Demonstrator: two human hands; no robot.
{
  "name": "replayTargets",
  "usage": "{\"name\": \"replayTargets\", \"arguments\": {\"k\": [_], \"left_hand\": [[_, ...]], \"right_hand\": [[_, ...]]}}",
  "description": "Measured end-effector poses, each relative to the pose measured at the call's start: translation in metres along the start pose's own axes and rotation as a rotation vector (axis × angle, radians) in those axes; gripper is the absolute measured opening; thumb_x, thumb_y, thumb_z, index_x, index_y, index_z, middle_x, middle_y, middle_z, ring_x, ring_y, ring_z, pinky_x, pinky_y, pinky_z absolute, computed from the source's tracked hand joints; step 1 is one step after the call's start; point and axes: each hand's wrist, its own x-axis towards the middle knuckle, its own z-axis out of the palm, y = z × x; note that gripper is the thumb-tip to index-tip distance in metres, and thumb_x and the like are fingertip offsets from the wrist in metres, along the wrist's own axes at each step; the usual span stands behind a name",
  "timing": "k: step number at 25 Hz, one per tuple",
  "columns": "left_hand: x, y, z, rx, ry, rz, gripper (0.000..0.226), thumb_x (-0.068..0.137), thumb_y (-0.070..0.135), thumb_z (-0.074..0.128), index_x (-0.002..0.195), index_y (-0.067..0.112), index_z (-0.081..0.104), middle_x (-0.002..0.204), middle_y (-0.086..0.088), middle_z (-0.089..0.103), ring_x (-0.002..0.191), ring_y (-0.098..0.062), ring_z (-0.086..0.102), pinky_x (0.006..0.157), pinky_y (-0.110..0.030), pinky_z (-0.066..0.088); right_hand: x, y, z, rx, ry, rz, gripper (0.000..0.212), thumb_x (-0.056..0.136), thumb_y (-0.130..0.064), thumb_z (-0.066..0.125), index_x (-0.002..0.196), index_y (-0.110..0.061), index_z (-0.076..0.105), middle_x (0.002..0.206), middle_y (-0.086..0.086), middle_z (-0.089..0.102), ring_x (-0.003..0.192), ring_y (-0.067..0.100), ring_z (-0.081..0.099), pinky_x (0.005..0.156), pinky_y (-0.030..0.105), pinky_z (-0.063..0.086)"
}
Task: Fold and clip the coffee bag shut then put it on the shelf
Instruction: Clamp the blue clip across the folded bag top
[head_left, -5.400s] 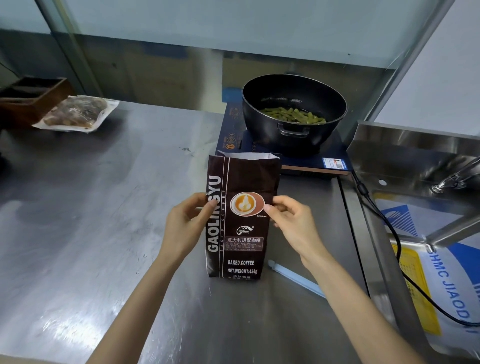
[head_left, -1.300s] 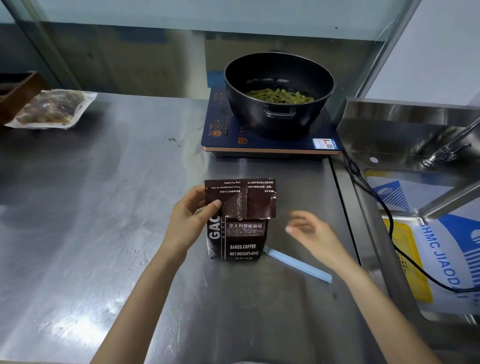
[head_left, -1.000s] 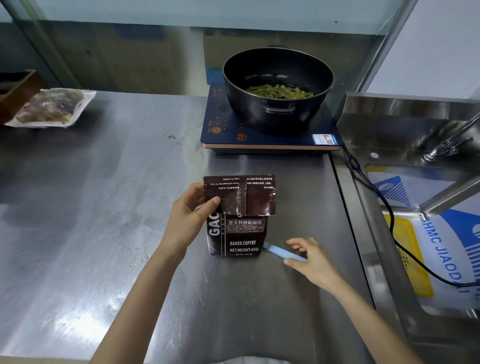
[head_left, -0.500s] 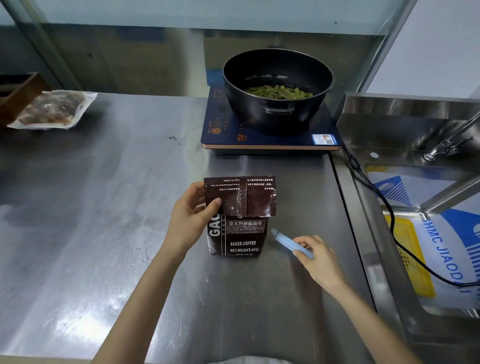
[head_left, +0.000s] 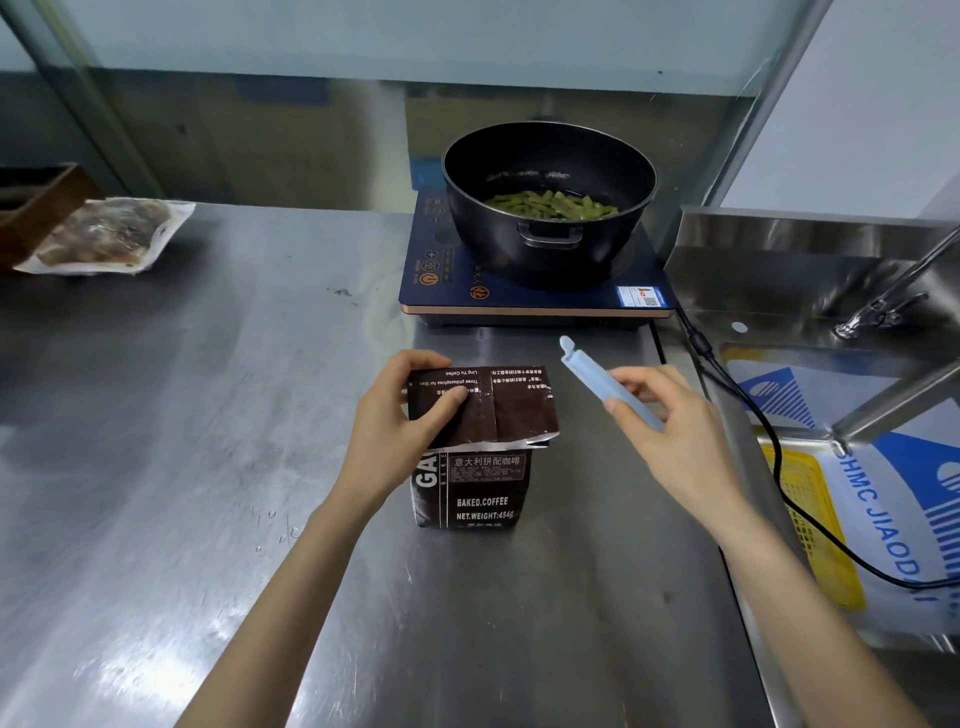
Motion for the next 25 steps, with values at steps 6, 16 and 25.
{"name": "replayTargets", "arguments": {"k": [6,16,25], "left_hand": [[0.001,0.01,0.001,0.013,-0.038,0.013,0.013,0.079,0.021,0.063,0.079,0.034,0.058,0.083,0.014,0.061,0.076,0.011,0.055,0.069,-0.001,0.038],[-0.003,0.017,0.004,-0.068,-0.09,-0.038,0.028,0.091,0.033,0.038,0.086,0.04,0.065,0.09,0.003,0.065,0.079,0.007,0.054,0.072,-0.003,0.038],[-0.001,0.019,0.009,-0.054,-0.015,-0.055,0.037,0.092,0.022,0.041,0.062,0.033,0.058,0.067,0.012,0.055,0.058,0.007,0.052,0.056,-0.006,0.036]], "right_hand": [[0.006,-0.031,0.007,-0.011,-0.084,-0.198,0.026,0.081,-0.015,0.062,0.106,-0.022,0.065,0.087,-0.012,0.052,0.083,-0.011,0.05,0.075,0.002,0.038],[0.003,-0.039,0.027,-0.06,-0.127,-0.31,0.027,0.079,-0.011,0.063,0.105,-0.018,0.066,0.085,-0.003,0.051,0.083,0.008,0.048,0.07,0.003,0.035],[-0.003,-0.034,0.033,-0.252,0.008,-0.436,0.025,0.081,-0.027,0.051,0.102,-0.021,0.065,0.084,0.0,0.063,0.075,0.011,0.053,0.066,0.021,0.04]]}}
